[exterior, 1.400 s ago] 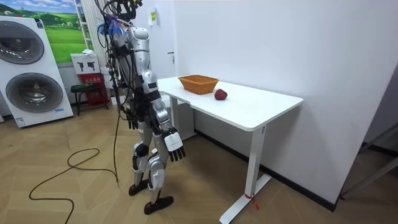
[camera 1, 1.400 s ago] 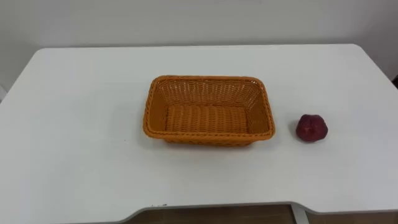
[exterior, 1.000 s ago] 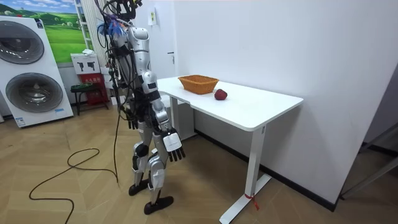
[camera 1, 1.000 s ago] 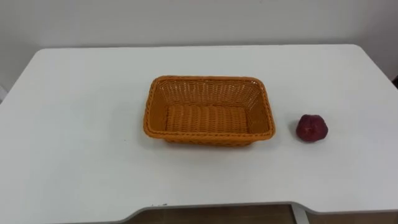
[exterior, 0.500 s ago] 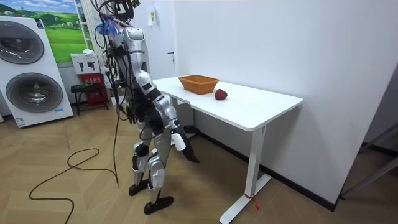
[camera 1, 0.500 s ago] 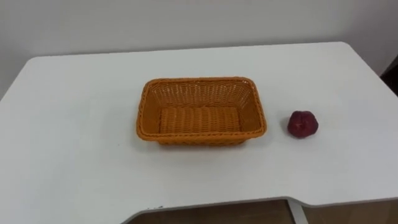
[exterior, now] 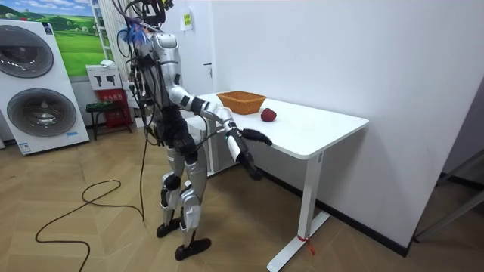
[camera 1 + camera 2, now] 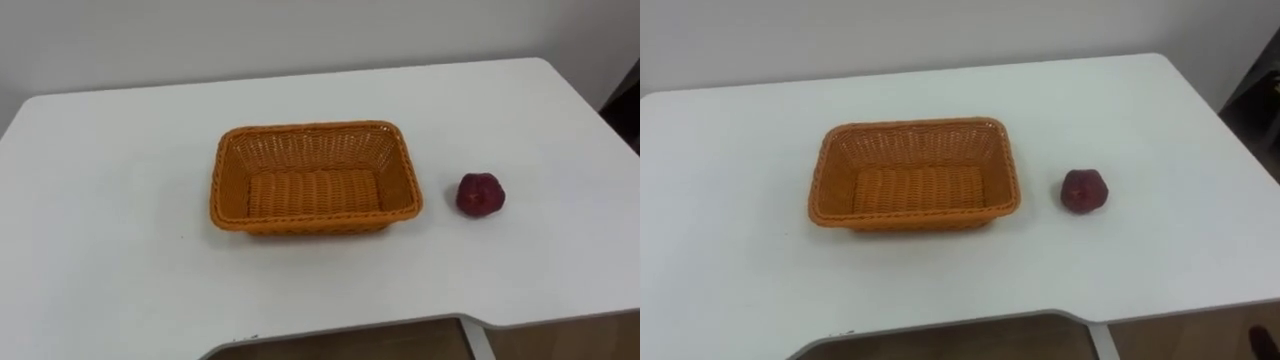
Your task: Pick and place apple
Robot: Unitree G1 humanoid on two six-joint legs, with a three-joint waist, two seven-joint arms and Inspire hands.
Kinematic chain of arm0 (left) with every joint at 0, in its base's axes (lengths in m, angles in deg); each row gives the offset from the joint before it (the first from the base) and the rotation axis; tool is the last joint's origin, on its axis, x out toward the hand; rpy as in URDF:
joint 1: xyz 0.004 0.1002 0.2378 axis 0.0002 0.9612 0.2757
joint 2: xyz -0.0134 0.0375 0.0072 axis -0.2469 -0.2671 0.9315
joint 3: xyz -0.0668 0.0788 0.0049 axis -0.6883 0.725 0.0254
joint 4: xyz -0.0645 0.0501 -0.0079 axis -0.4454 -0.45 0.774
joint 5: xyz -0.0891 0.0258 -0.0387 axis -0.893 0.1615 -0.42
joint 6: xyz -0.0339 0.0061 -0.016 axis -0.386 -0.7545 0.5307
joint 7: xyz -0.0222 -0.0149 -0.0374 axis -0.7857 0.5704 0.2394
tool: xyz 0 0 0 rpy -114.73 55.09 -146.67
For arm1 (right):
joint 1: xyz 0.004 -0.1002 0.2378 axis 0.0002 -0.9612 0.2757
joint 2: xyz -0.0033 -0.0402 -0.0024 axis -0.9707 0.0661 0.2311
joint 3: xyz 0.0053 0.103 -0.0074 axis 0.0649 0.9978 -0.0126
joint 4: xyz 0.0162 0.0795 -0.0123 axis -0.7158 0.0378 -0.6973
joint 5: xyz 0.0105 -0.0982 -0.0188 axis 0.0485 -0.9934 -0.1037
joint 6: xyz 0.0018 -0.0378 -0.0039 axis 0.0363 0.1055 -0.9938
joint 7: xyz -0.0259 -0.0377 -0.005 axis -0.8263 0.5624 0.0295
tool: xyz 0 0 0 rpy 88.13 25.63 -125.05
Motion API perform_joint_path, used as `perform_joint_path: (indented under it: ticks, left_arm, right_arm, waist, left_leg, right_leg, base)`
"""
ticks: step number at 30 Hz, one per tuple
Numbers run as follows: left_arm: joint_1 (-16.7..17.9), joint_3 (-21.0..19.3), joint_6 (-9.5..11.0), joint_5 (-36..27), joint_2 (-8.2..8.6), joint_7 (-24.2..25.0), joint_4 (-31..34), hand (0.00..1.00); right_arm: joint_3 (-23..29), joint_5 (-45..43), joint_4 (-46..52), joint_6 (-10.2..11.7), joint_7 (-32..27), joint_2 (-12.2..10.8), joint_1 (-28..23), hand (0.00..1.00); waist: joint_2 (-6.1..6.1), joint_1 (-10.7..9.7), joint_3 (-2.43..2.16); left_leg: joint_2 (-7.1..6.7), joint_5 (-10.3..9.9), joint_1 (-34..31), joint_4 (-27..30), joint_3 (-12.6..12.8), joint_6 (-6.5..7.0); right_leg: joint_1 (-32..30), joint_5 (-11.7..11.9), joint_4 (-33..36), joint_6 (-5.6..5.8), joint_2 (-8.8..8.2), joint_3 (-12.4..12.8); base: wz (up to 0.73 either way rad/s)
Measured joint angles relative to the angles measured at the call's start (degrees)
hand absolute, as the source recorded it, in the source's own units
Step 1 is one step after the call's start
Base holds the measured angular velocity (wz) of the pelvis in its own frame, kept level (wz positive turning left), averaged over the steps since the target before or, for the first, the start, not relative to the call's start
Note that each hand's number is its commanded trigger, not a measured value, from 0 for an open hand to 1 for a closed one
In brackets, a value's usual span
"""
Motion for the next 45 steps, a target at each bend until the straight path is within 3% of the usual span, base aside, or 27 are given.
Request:
perform_joint_path:
  ticks: [3,8,14,17,24,33,41,45]
  left_arm:
    - [0.0,0.4,0.5,0.0,-0.15,0.0,-0.6,0.00]
    - [0.6,1.3,0.8,0.4,-0.33,0.1,-0.7,0.00]
    - [-0.1,3.6,0.9,0.9,-1.08,1.4,-0.7,0.00]
    - [-0.8,4.9,1.2,0.9,-1.06,2.6,-0.8,0.00]
    - [-0.7,5.0,1.2,0.9,-1.11,3.9,-0.6,0.00]
    - [-0.5,5.0,1.2,0.9,-1.83,4.5,-0.6,0.00]
    - [-0.6,6.2,1.1,0.9,-2.20,4.0,-0.6,0.00]
    - [-1.0,7.4,1.1,0.9,-2.50,4.0,-0.4,0.00]
  right_arm:
    - [-0.2,-7.4,4.5,1.7,-4.0,2.2,1.4,0.00]
    - [-1.7,-21.4,12.2,3.4,-7.7,3.1,1.1,0.00]
    - [-8.3,-37.1,15.4,3.9,-5.0,4.5,1.0,0.00]
    - [-12.3,-38.4,15.3,3.7,0.2,4.4,1.0,0.00]
    - [-16.2,-40.6,14.7,3.2,10.2,4.4,0.9,0.00]
    - [-22.9,-41.8,11.9,0.4,20.5,4.4,-1.0,0.00]
    - [-25.2,-45.6,10.4,0.2,24.7,4.8,-1.0,0.00]
    - [-27.3,-45.6,9.0,-1.3,25.9,4.9,-1.0,0.00]
  waist:
    - [-0.40,0.1,0.05]
    - [-0.42,0.8,-0.12]
    - [-0.35,1.9,-0.14]
    - [-0.23,2.2,0.17]
    - [-0.30,3.4,0.22]
    - [-1.94,4.0,0.06]
    - [-1.37,4.4,0.06]
    - [-1.02,4.4,0.16]
  left_leg:
    - [-0.11,0.0,-0.5,0.9,-0.1,0.01]
    - [-0.02,0.0,-1.6,1.0,-0.2,0.01]
    - [0.11,0.0,-1.1,0.9,0.1,0.01]
    - [0.17,0.0,-0.6,0.8,0.1,0.01]
    - [0.17,0.0,-0.9,1.0,-0.2,0.01]
    - [0.08,0.0,-1.0,1.3,-0.6,0.01]
    - [0.12,0.0,-0.6,1.0,-1.1,0.01]
    - [0.06,0.0,-0.5,1.0,-1.2,0.01]
  right_leg:
    - [0.0,0.0,-0.1,0.02,-0.21,-0.4]
    - [-1.4,0.0,0.1,0.00,-0.11,-0.3]
    - [-0.7,0.1,0.0,-0.08,0.03,0.0]
    - [-0.1,0.1,-0.1,-0.10,0.05,-0.1]
    - [-0.5,0.1,0.0,-0.10,-0.04,-0.3]
    - [0.2,0.1,-0.2,-0.10,-0.24,-1.1]
    - [0.7,0.1,-0.1,-0.09,-0.26,-1.7]
    - [0.8,0.1,-0.1,-0.09,-0.35,-1.8]
  base:
    - [0.05]
    - [0.02]
    - [-0.02]
    - [0.00]
    - [0.01]
    - [0.03]
    - [0.02]
    - [0.00]
